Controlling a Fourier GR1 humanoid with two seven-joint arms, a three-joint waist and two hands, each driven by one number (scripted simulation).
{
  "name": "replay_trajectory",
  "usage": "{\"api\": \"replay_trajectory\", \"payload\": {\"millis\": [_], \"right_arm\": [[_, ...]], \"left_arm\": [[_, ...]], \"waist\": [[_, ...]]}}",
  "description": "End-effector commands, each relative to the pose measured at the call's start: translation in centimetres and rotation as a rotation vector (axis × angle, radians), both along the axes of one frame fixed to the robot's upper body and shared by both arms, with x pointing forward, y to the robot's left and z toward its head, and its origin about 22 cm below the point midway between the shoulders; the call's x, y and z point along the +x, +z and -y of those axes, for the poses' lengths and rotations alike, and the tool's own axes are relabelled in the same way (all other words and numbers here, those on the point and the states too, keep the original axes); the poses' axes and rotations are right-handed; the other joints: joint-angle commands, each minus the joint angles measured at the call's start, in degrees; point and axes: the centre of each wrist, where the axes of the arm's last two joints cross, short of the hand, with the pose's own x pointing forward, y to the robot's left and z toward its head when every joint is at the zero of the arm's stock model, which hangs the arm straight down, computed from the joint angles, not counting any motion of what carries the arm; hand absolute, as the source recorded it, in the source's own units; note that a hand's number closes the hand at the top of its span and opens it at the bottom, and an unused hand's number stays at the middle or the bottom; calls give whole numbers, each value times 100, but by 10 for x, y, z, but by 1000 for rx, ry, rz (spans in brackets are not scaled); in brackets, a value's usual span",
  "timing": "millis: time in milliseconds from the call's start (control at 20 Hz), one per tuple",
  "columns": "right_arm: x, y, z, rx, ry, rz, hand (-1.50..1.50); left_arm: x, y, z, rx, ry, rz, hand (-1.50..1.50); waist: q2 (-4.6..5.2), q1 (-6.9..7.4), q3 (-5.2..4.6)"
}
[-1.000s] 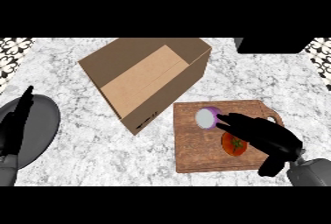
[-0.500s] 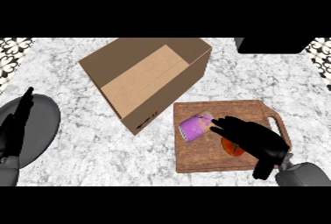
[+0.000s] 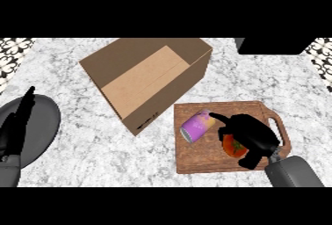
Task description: Pick the tomato from the cutting board and place it in the cardboard box
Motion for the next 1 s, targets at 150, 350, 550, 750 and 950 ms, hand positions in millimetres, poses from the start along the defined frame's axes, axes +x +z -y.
{"api": "replay_trajectory", "payload": {"millis": [150, 350, 550, 750, 950], "right_arm": [[14, -10, -19, 41, -210, 37, 150], [30, -7, -1, 37, -577, -116, 150], [51, 17, -9, 64, -681, 35, 150], [40, 59, -17, 56, -706, 197, 150], [59, 101, -25, 182, -662, 358, 150]], "left_arm": [[-1, 6, -7, 18, 6, -6, 0], [-3, 0, 2, 14, 7, -10, 0], [-1, 14, 2, -13, -7, -8, 0], [4, 14, -6, -7, 11, -4, 0], [20, 8, 10, -2, -1, -14, 0]], "waist": [[32, 11, 27], [34, 22, 22], [20, 46, 29], [3, -60, 22], [24, -64, 22]]}}
